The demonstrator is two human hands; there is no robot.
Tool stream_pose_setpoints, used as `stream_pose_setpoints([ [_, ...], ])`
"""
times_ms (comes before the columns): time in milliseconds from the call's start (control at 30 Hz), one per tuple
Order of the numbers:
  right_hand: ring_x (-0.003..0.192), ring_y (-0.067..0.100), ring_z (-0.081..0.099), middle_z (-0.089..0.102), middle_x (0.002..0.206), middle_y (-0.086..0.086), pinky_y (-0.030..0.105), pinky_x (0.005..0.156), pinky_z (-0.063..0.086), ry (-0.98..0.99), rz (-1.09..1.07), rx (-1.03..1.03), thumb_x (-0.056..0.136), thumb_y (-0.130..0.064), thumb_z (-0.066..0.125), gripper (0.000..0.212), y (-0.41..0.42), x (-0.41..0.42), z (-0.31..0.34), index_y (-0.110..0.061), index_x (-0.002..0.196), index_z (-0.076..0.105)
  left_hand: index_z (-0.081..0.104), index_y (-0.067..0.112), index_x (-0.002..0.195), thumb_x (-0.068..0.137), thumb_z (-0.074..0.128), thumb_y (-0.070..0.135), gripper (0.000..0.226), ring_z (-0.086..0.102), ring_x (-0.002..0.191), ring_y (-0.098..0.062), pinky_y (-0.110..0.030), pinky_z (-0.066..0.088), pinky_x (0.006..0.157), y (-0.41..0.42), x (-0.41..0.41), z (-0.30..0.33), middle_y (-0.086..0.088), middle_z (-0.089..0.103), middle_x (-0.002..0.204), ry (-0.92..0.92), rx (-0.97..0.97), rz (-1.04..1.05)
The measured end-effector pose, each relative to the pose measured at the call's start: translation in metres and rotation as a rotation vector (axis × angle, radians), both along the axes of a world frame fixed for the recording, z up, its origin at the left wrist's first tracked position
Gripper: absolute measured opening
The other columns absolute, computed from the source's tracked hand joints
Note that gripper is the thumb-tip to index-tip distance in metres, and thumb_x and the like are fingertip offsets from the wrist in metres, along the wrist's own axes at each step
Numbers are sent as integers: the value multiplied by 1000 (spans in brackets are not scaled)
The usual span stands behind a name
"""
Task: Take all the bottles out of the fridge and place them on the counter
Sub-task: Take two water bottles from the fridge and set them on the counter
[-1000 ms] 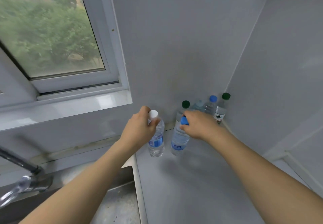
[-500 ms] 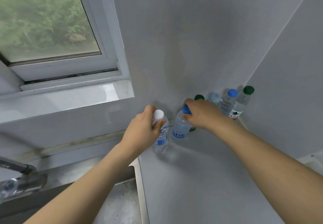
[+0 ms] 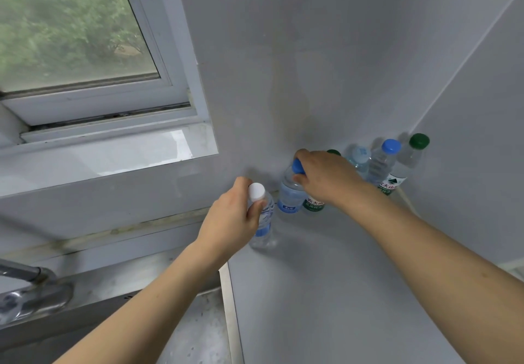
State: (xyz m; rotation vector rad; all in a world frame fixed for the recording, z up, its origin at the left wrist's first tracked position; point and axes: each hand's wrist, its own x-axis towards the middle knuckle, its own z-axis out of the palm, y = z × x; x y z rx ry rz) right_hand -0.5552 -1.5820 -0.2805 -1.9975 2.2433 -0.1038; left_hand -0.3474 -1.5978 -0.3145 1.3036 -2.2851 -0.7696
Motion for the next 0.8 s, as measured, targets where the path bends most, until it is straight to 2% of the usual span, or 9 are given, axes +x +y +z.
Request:
stream_pose_setpoints([
  [300,78,23,51,53,89,2,32,66,38,-6,-5,56,96,-25,50,17,-6,3,5,-11,105,48,47,13,111,96,55,29,24,52,77,-29,-33,31,60,-14,-15,-4,1,57,86,66,-42,35],
  [467,81,22,45,50,92,1,30,62,32,-40,-34,35,95,-27,50,22,-4,2,3,-11,111,49,45,10,111,96,55,25,24,55,82,-39,-39,39,62,-27,-30,-6,-11,64,91,64,-76,22],
  [600,82,25,50,49,87,2,31,62,35,-70,-59,1,95,-27,52,19,-3,0,-6,-10,105,48,44,10,115,96,55,23,26,51,75,-37,-36,31,59,-29,-33,-12,-2,53,78,56,-114,13],
  [700,82,27,55,50,88,3,33,62,41,-104,-68,-37,94,-29,53,19,0,0,-16,-14,98,42,44,12,115,96,55,25,26,44,70,-30,-34,29,59,-29,-34,-17,1,51,80,70,-109,17],
  [733,84,28,56,53,93,5,34,64,43,-110,-67,-52,95,-30,52,21,1,1,-17,-13,105,44,43,13,116,96,55,26,26,43,70,-28,-33,29,59,-30,-34,-18,1,52,82,73,-98,20],
  [800,94,29,58,57,112,9,36,71,48,-122,-71,-74,98,-31,48,41,6,4,-19,-14,134,40,41,16,117,96,54,29,27,48,73,-29,-33,33,61,-30,-32,-20,-1,55,88,71,-82,22],
])
